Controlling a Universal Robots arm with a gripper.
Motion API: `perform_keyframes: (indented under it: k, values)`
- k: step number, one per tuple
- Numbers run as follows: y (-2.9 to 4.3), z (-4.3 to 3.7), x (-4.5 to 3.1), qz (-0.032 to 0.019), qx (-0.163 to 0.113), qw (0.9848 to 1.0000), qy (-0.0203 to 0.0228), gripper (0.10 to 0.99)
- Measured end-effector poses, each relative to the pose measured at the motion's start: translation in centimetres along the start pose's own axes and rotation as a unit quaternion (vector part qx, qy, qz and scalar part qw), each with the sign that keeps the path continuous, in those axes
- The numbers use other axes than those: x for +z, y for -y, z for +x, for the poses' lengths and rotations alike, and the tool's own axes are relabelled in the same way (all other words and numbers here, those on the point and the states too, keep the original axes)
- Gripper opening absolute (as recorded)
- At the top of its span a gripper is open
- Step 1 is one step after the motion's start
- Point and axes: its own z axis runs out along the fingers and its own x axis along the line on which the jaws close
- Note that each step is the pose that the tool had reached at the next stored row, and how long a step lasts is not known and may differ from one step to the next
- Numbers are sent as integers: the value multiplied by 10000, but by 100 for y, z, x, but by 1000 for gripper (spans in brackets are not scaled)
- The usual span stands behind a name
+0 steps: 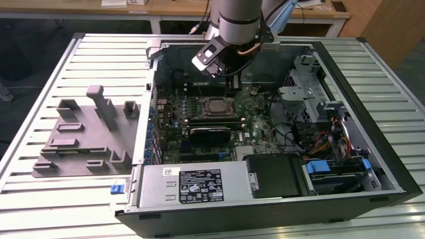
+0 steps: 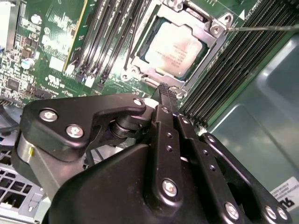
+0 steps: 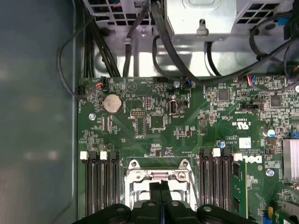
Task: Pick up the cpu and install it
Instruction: 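Close the cpu cover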
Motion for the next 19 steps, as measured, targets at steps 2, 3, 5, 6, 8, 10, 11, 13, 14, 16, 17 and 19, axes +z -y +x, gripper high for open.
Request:
perform_keyframes:
  k: [2, 3, 5, 6, 8, 10, 11, 13, 14, 16, 17, 19]
  values:
    - [17, -4, 17, 3, 0, 10000, 0, 106]
    - [29, -6, 23, 4, 0, 10000, 1, 106]
    - [57, -11, 35, 5, 0, 10000, 3, 106]
    - [71, -13, 42, 6, 0, 10000, 5, 106]
    - [97, -19, 55, 6, 0, 10000, 9, 106]
    - [123, -23, 69, 6, 1, 10000, 14, 106]
    - [134, -24, 76, 6, 3, 10000, 17, 106]
    - [156, -26, 90, 6, 9, 10000, 20, 106]
    - [167, -27, 97, 6, 12, 10000, 22, 106]
    - [189, -29, 110, 6, 19, 10000, 26, 106]
    - [200, -29, 116, 6, 22, 10000, 27, 106]
    - [222, -31, 129, 6, 27, 10000, 28, 106]
